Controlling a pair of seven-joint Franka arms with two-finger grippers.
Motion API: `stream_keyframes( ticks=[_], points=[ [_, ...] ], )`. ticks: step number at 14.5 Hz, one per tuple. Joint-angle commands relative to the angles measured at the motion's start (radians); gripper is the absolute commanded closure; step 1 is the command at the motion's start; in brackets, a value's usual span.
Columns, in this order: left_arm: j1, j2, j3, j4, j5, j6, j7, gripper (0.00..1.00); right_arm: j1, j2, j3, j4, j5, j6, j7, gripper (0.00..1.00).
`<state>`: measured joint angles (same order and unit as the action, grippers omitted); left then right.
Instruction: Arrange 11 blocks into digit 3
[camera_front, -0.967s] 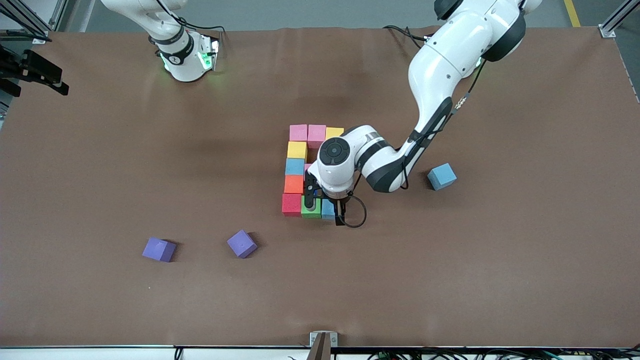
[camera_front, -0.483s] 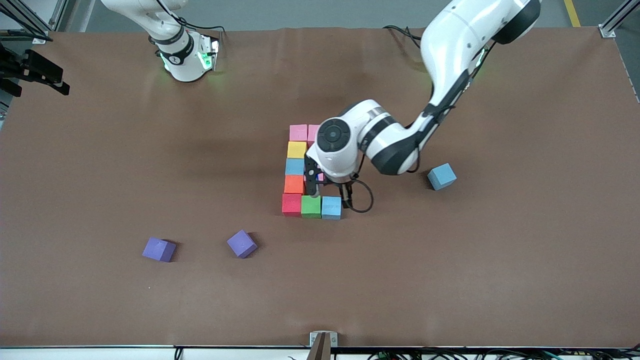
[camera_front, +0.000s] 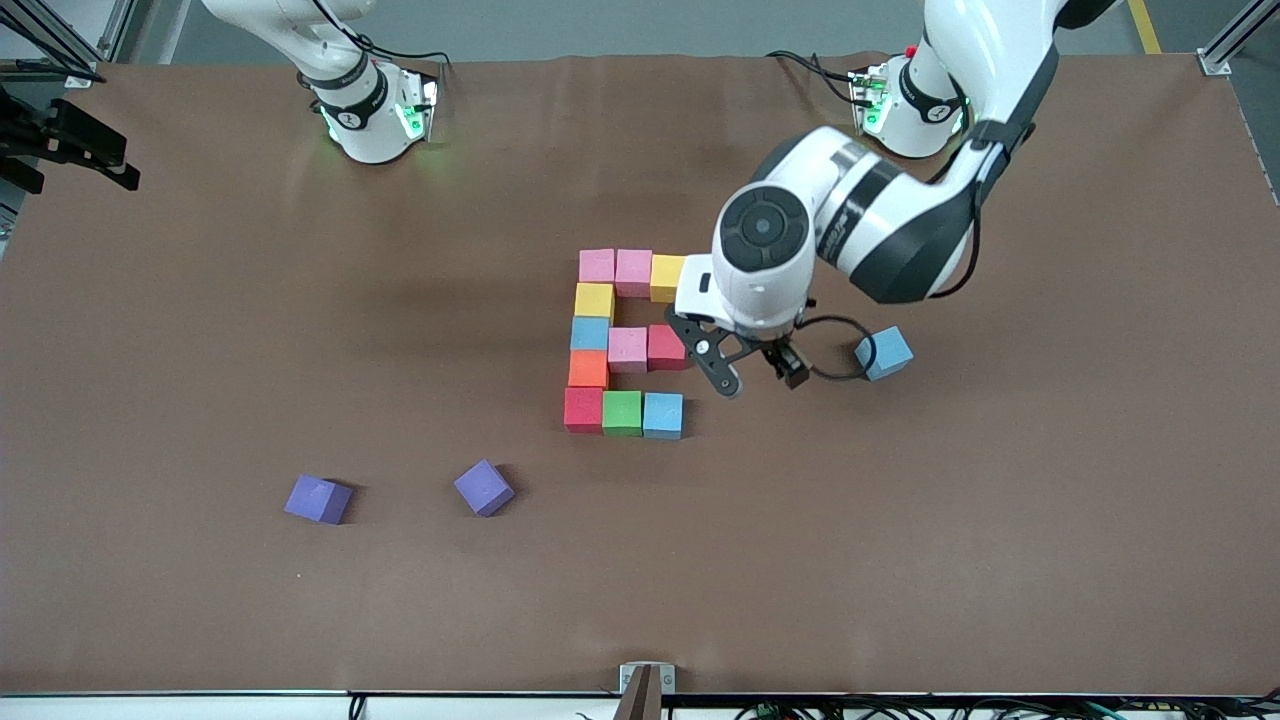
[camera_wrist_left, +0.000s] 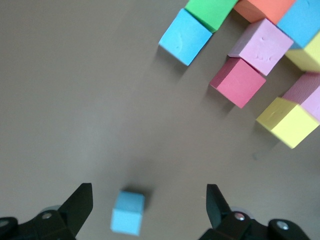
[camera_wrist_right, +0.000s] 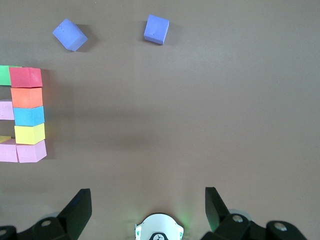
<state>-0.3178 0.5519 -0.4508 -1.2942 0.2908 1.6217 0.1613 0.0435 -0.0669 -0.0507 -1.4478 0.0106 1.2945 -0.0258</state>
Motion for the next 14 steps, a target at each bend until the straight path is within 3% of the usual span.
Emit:
stream_keyframes(
  ticks=[1,7,11,14],
  points=[
    [0.028,-0.062,0.004,-0.028,-0.010,-0.017,-0.083,0.00,-0.005,-0.030,0.008,-0.029,-0.014,0.002,-0.010,0.00],
    [0.192,-0.151,0.003,-0.033,-0.133,-0.063,-0.223,0.00,-0.002,-0.030,0.008,-0.028,-0.014,0.002,-0.010,0.00],
    [0.264,-0.266,0.003,-0.135,-0.148,-0.065,-0.258,0.00,-0.001,-0.030,0.008,-0.028,-0.014,0.002,-0.010,0.00],
    [0.336,-0.303,0.001,-0.148,-0.189,-0.077,-0.287,0.00,-0.001,-0.030,0.009,-0.028,-0.014,0.002,-0.010,0.00]
  ],
)
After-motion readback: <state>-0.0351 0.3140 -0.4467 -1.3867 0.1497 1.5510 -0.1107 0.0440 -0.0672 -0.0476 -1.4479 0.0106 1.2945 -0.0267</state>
